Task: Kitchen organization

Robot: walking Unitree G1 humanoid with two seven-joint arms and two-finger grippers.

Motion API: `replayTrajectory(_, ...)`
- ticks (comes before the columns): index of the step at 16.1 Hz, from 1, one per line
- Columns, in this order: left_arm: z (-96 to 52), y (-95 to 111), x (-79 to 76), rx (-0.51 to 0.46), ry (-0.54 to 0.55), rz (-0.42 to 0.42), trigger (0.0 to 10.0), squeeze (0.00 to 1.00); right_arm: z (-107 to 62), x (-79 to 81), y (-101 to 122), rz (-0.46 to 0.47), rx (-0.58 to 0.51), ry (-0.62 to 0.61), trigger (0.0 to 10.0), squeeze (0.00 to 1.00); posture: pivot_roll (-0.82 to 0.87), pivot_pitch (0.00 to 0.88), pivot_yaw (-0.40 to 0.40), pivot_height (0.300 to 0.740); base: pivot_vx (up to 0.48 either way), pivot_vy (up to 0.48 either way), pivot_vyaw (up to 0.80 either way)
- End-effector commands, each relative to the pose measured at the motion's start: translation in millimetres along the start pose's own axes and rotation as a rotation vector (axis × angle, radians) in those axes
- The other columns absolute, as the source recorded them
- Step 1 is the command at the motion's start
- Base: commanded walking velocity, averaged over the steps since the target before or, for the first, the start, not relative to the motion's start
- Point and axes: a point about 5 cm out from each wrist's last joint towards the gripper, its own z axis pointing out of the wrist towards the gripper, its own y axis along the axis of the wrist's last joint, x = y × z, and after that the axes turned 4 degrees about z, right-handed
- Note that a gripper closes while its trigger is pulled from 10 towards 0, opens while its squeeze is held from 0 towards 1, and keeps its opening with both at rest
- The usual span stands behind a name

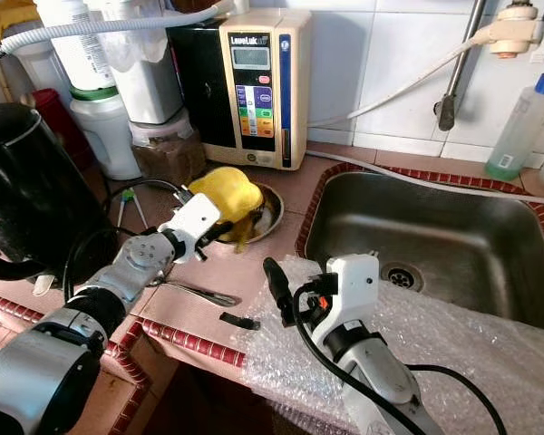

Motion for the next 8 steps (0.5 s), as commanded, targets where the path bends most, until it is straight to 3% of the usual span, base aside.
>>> replayTrajectory(1, -3.3, -8.6, 8.3, 0.065, 0.018, 0.012, 0.0, 0.0, 2.7, -0.3, 1.4, 0.005, -0.01, 0.001, 10.0, 0.0, -0.05, 0.0, 0.116, 0.74, 0.0, 0.0, 0.0)
replayTrajectory(8, -3.7, -8.1, 12.9, 0.071, 0.055, 0.017, 0.0, 0.0, 4.2, -1.5, 2.2, 0.005, -0.017, -0.003, 10.0, 0.0, -0.05, 0.0, 0.116, 0.74, 0.0, 0.0, 0.0)
